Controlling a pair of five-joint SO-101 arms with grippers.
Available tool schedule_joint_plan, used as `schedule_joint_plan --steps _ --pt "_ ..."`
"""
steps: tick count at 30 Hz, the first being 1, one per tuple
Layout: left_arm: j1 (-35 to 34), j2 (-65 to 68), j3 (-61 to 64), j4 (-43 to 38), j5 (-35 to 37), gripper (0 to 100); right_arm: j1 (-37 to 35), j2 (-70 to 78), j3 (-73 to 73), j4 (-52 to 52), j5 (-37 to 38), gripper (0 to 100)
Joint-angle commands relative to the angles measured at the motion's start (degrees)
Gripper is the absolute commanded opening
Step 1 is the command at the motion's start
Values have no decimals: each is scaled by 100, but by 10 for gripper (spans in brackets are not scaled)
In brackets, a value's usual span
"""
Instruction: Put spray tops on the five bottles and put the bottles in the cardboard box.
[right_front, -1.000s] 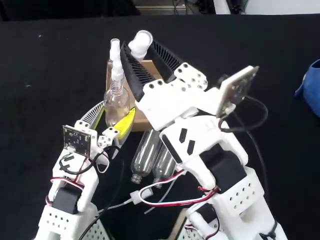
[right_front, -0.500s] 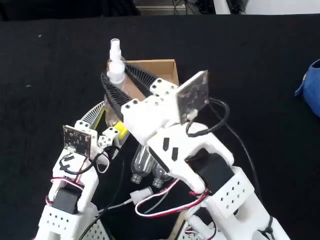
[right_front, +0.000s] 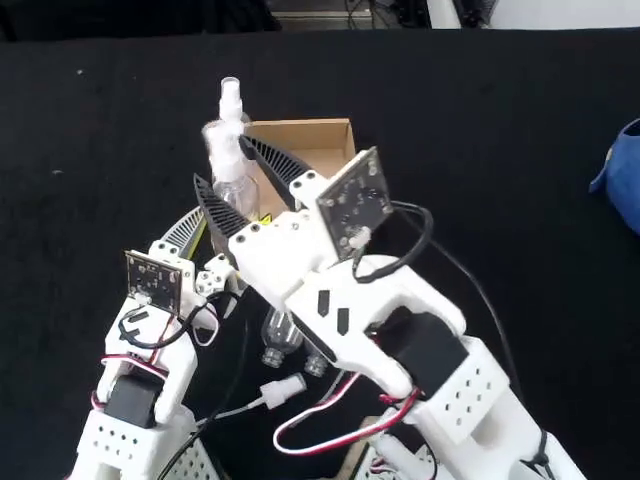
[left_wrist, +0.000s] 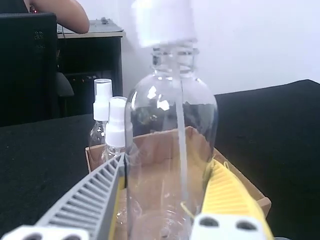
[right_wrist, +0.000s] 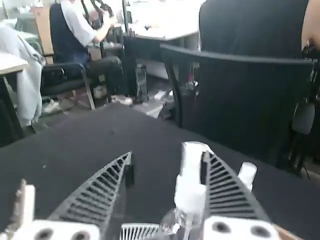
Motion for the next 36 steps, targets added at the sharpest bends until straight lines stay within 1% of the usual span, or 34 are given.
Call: schedule_joint_plan --steps 1,4,5,10,13,15,24,31,36 --pt "22 -70 -92 -141 9 33 18 22 -541 18 53 108" --pt "22 -70 -92 -141 9 33 255 -13 -690 18 53 21" --pt "22 -70 -92 -141 9 33 369 -13 -725 26 44 7" --pt "22 -70 -92 -141 9 33 738 127 -611 -132 62 11" --pt "22 -70 -92 -141 9 33 897 514 -629 -633 26 11" --pt "22 -70 -92 -141 9 33 888 884 -840 -651 26 11" --pt "22 -70 -92 -141 9 33 879 1947 -2431 923 18 11" --pt "22 -70 -92 -141 9 33 870 2009 -2870 2084 9 11" --pt "22 -70 -92 -141 9 33 818 2009 -2888 2400 9 11"
